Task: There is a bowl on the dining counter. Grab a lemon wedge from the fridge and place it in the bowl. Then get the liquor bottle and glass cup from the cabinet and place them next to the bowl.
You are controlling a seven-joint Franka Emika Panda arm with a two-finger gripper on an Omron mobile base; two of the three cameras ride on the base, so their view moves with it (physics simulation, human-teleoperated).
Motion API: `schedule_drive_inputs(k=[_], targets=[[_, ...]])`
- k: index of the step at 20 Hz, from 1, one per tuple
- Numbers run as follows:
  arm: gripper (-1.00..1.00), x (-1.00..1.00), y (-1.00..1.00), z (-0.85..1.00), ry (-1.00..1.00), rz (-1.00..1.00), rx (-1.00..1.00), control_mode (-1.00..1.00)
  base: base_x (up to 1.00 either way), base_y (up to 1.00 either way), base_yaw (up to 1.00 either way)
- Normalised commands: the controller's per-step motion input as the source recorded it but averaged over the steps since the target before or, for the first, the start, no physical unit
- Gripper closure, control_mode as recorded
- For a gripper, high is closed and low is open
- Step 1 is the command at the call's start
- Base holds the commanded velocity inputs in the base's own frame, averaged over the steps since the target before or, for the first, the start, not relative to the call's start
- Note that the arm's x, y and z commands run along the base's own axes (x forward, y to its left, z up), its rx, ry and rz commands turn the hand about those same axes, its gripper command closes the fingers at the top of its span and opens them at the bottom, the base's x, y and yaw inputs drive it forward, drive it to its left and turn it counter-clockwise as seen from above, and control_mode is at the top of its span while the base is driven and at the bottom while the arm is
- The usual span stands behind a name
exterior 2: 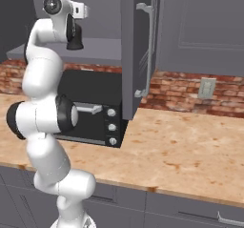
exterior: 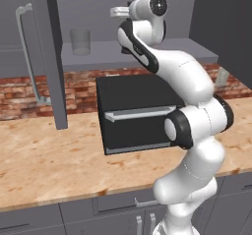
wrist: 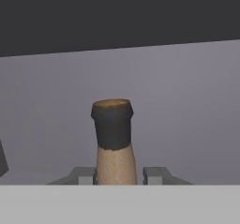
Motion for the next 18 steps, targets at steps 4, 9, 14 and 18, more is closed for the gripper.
schedule_drive_inputs(k=[4, 9, 14, 18], targets=[[1.0, -0.62, 0.0, -0.15, -0.14, 0.01, 0.0, -1.0, 0.0, 0.0, 0.0], [1.0, -1.0, 0.0, -0.07, -0.16, 0.03, 0.0, -1.0, 0.0, 0.0, 0.0], [1.0, -1.0, 0.0, 0.01, -0.08, 0.04, 0.0, -1.0, 0.0, 0.0, 0.0], [1.0, -1.0, -0.02, 0.0, -0.12, 0.06, 0.0, -1.0, 0.0, 0.0, 0.0]])
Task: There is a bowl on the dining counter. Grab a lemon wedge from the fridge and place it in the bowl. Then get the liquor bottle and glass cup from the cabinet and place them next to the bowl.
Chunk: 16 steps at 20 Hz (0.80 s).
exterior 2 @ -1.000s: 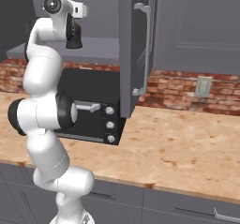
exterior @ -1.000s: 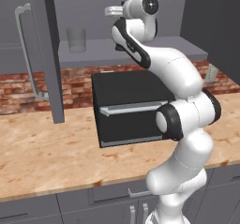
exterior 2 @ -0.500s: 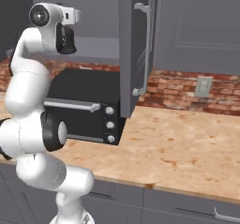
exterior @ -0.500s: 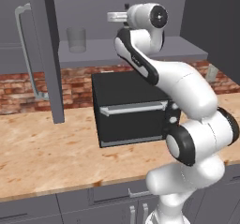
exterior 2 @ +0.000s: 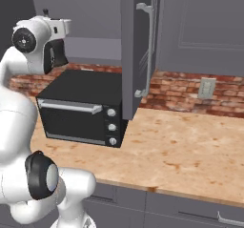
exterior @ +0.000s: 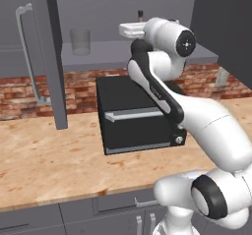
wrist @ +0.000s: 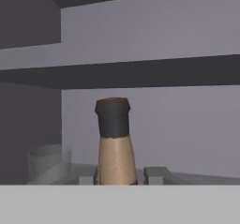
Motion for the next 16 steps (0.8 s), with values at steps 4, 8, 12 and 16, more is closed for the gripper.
schedule_drive_inputs(k=[4, 8, 12, 16], targets=[[1.0, -1.0, -0.13, 0.11, -0.1, 0.08, 0.03, -1.0, 0.0, 0.0, 0.0], [1.0, -1.0, -0.15, 0.14, -0.04, 0.08, 0.05, -1.0, 0.0, 0.0, 0.0], [1.0, -1.0, -0.16, 0.01, -0.02, 0.09, 0.04, -1.0, 0.0, 0.0, 0.0], [1.0, -1.0, -0.15, 0.0, -0.01, 0.08, 0.03, -1.0, 0.0, 0.0, 0.0]])
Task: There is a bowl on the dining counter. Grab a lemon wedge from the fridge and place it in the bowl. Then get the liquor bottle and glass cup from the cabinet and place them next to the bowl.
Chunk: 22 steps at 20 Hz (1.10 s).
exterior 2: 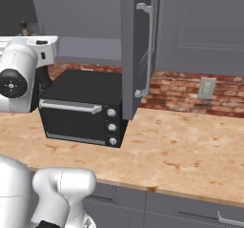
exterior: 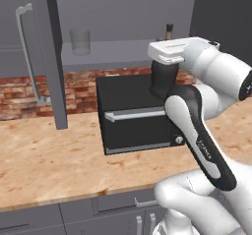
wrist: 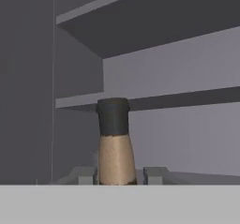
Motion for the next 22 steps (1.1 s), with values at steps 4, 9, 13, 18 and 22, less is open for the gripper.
schedule_drive_inputs(k=[4, 9, 13, 18, 22], targets=[[1.0, -1.0, -0.14, 0.0, -0.02, 0.08, 0.02, -1.0, 0.0, 0.0, 0.0], [1.0, -1.0, -0.02, 0.0, -0.01, 0.08, 0.0, -1.0, 0.0, 0.0, 0.0], [1.0, -0.75, 0.0, -0.02, -0.02, 0.05, 0.0, 1.0, -0.25, 0.0, 0.01], [1.0, 0.0, 0.0, 0.0, 0.0, 0.0, 0.0, 1.0, -0.97, 0.17, 0.12], [1.0, 0.0, 0.0, 0.0, 0.0, 0.0, 0.0, 1.0, -0.81, 0.36, 0.28]])
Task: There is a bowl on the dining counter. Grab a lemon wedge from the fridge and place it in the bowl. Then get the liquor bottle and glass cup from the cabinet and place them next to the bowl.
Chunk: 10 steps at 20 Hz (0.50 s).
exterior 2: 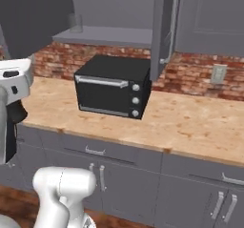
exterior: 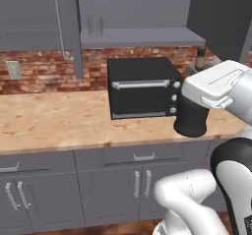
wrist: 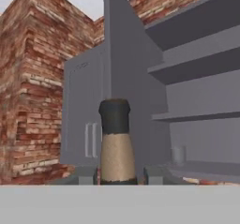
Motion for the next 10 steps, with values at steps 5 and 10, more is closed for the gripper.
schedule_drive_inputs(k=[5, 10], targets=[[1.0, 0.0, 0.0, 0.0, 0.0, 0.0, 0.0, 1.0, -0.45, 0.26, 0.44], [1.0, 0.0, 0.0, 0.0, 0.0, 0.0, 0.0, 1.0, -0.22, 0.29, 0.53]])
